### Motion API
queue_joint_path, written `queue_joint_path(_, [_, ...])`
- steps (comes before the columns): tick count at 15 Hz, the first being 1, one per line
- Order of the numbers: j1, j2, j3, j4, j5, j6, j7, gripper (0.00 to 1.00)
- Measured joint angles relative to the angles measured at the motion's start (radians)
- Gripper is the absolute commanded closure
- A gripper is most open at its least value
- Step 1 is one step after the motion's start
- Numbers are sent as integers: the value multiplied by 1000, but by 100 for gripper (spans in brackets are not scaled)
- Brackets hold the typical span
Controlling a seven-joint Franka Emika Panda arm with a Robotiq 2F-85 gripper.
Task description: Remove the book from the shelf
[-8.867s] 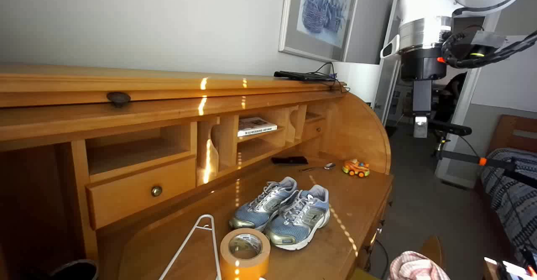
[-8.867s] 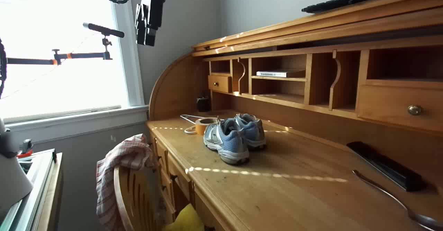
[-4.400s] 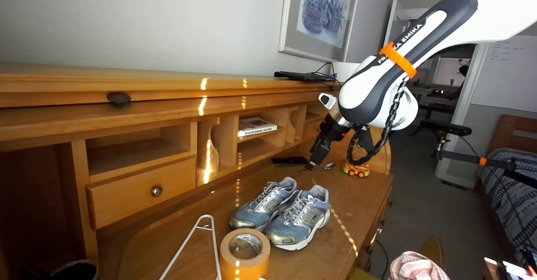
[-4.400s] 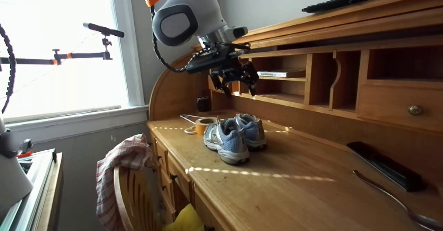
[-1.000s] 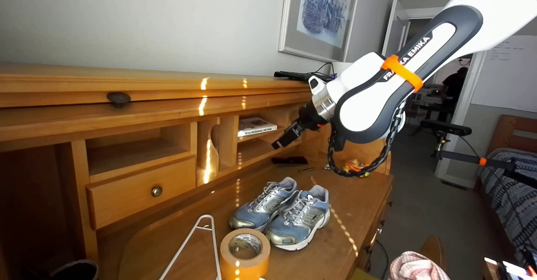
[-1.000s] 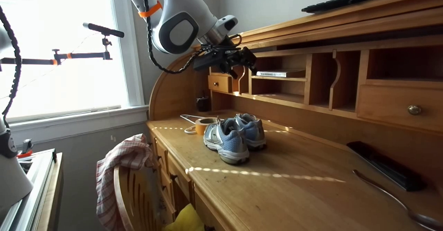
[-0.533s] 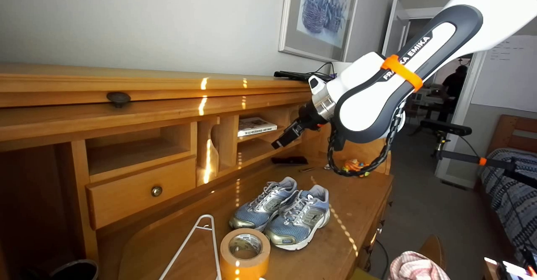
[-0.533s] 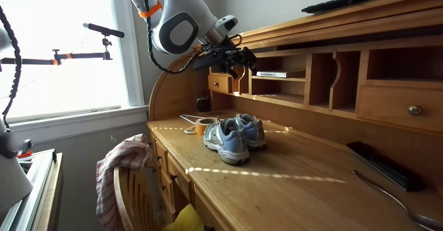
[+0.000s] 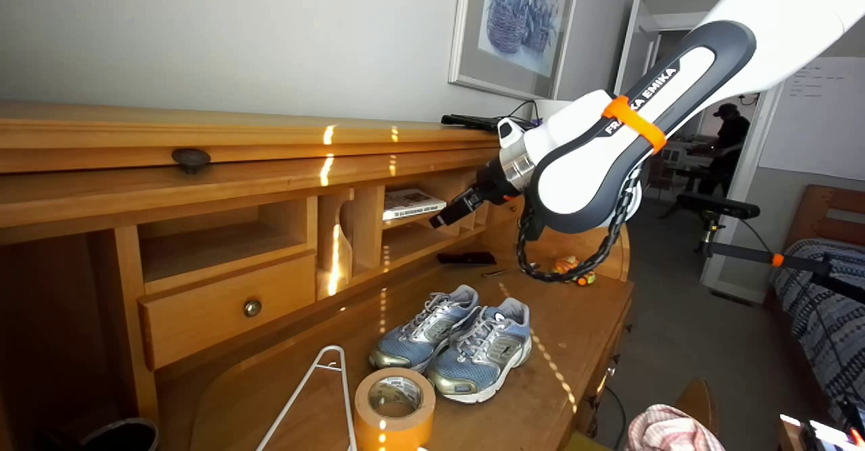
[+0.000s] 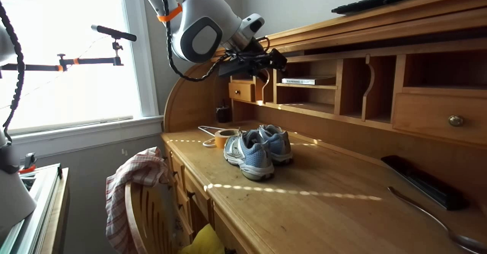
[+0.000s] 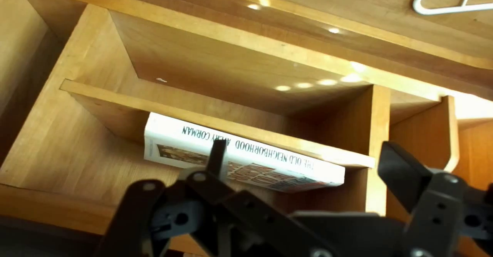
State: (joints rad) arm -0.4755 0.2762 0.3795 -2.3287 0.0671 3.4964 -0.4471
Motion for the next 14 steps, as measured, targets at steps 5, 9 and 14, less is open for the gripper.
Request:
queue_joint_path(5, [-101,57,75,27,-95,108,54,0])
queue_joint_path(9, [-159,86,107,31,-152,158,94,0])
queue_joint_path(14, [-235,136,143,50,-233,198,153,0])
